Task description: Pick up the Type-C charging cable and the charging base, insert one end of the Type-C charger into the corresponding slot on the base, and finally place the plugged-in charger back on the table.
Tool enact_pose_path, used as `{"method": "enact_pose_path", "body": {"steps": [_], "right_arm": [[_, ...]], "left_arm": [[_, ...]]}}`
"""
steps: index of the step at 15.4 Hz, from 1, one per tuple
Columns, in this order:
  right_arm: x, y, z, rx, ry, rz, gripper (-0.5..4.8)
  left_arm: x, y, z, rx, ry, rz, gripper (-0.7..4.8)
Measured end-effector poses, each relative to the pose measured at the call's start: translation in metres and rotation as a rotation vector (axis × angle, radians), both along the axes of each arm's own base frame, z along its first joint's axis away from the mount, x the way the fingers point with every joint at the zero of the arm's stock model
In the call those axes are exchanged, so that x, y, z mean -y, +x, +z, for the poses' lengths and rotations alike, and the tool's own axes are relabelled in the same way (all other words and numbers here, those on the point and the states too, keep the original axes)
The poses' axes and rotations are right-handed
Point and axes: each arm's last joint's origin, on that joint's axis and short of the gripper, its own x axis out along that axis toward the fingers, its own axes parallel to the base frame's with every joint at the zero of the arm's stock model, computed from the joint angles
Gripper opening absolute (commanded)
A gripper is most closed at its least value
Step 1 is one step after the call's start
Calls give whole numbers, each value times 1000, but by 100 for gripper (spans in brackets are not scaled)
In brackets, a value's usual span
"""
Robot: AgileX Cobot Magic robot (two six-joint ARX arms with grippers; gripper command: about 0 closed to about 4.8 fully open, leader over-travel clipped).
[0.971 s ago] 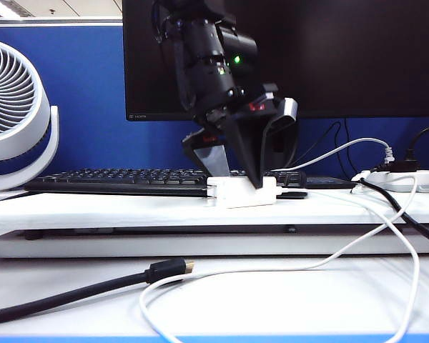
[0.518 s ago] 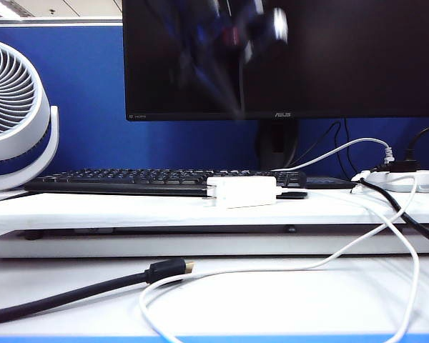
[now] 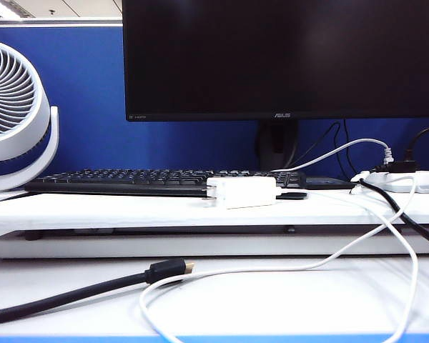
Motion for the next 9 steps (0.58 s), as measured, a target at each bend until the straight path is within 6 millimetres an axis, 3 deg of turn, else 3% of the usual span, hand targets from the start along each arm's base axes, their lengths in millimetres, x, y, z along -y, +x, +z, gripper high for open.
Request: {"method": "enact_pose_path", "body": {"steps": [1,2,3,4,5,8,9], "right_arm": [[1,-2,-13,-25,-15,-20,-6],[4,-7,-49,-79,-41,-48,-6],[7,-10,-72,-76,-41,-83,-6],[9,-14,-96,-68,-29,-128,-6],[11,-13,-133,-12,14,-177,-6],[8,-5,-206,-86,8,-204,-6],[9,-4,-220,-104,13,-237,-6]], "left_arm": [[-15,-18,12,50,-41,1,-5],[-43,-52,28,125,-103,2,-5],[-65,-78,38,185,-153,2,-6],[-84,-101,44,235,-195,2,-6],[-112,-133,45,271,-222,7,-6],[-146,-174,35,271,-219,15,-6],[-155,-185,33,280,-235,18,-6]]}}
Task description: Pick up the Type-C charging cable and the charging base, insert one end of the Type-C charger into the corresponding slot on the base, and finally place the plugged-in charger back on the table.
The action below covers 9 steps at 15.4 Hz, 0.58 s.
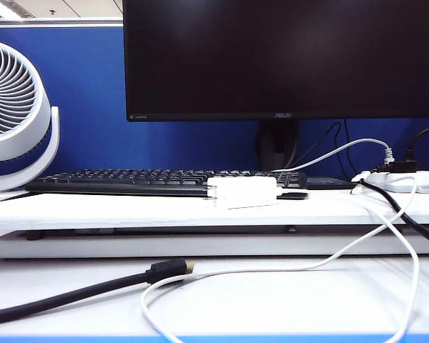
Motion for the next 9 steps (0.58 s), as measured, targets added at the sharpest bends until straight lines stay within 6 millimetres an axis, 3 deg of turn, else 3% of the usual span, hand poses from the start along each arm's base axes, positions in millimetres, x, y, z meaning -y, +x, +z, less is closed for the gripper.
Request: {"method": "enact_pose_path", "body": {"steps": [4,6,9], "right_arm": [[4,5,-56,-94,-7,-195,-6],[4,7,-82,-142,1,-213,-6],[3,8,-96,-183,-13,-193,-6]], "left_arm": [[-27,-32,-5,62,-68,2,-6],[-35,-42,-7,81,-87,2,-6],[-38,-45,-8,87,-94,3,-6]]}}
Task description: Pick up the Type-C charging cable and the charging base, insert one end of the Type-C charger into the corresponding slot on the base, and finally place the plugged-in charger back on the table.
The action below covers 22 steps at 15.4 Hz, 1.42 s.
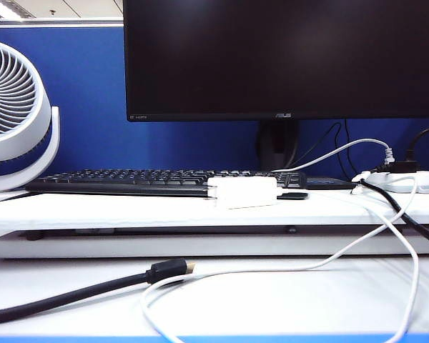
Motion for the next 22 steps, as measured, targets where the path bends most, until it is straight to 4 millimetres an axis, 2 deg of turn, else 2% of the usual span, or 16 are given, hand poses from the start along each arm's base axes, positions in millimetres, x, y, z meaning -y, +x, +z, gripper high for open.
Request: {"method": "enact_pose_path", "body": {"steps": [3,4,6,7,8,9,10,11,12,13,14,16,18,20,22], "right_arm": [[0,0,-6,-30,-10,0,-5],[0,0,-6,-31,-10,0,-5],[0,0,-6,-33,20,-7,-5],[0,0,-6,-33,21,-7,-5],[0,0,-6,-34,21,-8,-5],[0,0,-6,-33,22,-7,-5],[0,0,-6,-34,22,-8,-5],[0,0,-6,-34,21,-7,-5],[0,0,-6,-34,22,-8,-5],[0,0,-6,-34,22,-8,-5],[0,0,-6,-34,22,-8,-5],[0,0,-6,-34,22,-8,-5],[0,0,-6,-33,22,-8,-5],[0,0,-6,-34,22,-8,-5],[0,0,-6,-33,22,-8,-5]], "left_arm": [[3,4,-2,-16,13,0,-5],[10,12,-7,-50,41,0,-5],[46,55,-30,-164,137,0,-5],[55,65,-36,-172,144,-1,-6],[81,94,-53,-172,132,-49,-6],[93,108,-64,-172,125,-79,-5],[132,154,-117,-182,124,-108,-6],[149,174,-151,-225,137,-105,-6],[157,184,-175,-256,141,-97,-6],[157,198,-244,-228,54,-37,-6],[143,197,-265,-247,59,37,-6],[116,191,-289,-226,37,199,-5],[98,186,-315,-236,39,331,-5],[81,177,-343,-243,31,437,-6],[73,169,-363,-235,21,489,-6]]}}
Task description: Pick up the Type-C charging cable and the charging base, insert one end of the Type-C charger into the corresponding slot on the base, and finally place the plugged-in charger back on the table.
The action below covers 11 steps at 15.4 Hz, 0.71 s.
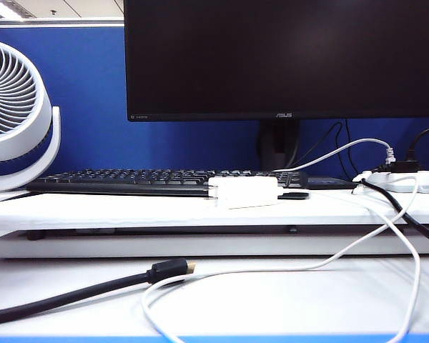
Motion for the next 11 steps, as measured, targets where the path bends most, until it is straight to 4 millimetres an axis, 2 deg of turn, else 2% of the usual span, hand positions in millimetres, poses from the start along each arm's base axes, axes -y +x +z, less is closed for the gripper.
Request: {"method": "enact_pose_path", "body": {"steps": [2,4,6,11], "right_arm": [[0,0,0,0,0,0,-5],[0,0,0,0,0,0,-5],[0,0,0,0,0,0,-5],[0,0,0,4,2,0,-5]], "left_arm": [[-5,-5,-13,13,2,80,-6],[-7,-8,-16,47,1,140,-6],[-18,-13,-27,98,-4,265,-5],[-30,-14,-27,103,8,470,-6]]}}
